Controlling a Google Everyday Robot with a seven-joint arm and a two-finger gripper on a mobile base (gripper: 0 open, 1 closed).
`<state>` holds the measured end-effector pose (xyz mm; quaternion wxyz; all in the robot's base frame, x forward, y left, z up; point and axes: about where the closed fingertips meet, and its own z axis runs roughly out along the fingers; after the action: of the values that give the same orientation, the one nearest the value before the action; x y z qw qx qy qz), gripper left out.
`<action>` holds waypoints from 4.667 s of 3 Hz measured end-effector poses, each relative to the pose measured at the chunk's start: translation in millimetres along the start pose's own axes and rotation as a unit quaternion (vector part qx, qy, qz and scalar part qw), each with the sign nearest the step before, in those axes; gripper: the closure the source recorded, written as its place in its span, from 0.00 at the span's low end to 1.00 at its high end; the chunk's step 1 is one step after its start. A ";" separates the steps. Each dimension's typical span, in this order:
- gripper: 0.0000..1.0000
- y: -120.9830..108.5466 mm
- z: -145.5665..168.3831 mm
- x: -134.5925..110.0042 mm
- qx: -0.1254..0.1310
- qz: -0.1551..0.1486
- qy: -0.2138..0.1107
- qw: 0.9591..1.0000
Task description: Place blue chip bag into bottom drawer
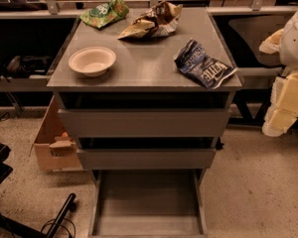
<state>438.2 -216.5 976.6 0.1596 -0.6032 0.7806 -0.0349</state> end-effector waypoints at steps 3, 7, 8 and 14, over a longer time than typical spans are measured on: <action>0.00 -37.5 25.1 -22.1 0.044 0.025 -0.109 0.993; 0.00 -220.7 130.5 -115.1 0.057 0.075 -0.304 0.948; 0.03 -234.7 178.7 -129.9 0.025 0.093 -0.320 0.942; 1.00 -209.5 197.2 -138.8 -0.009 0.097 -0.314 0.944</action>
Offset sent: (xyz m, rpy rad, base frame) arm 0.0361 0.0196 -0.0212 0.2803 -0.2077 -0.0650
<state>721.3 -113.5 870.5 0.3939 -0.5065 0.7459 0.1786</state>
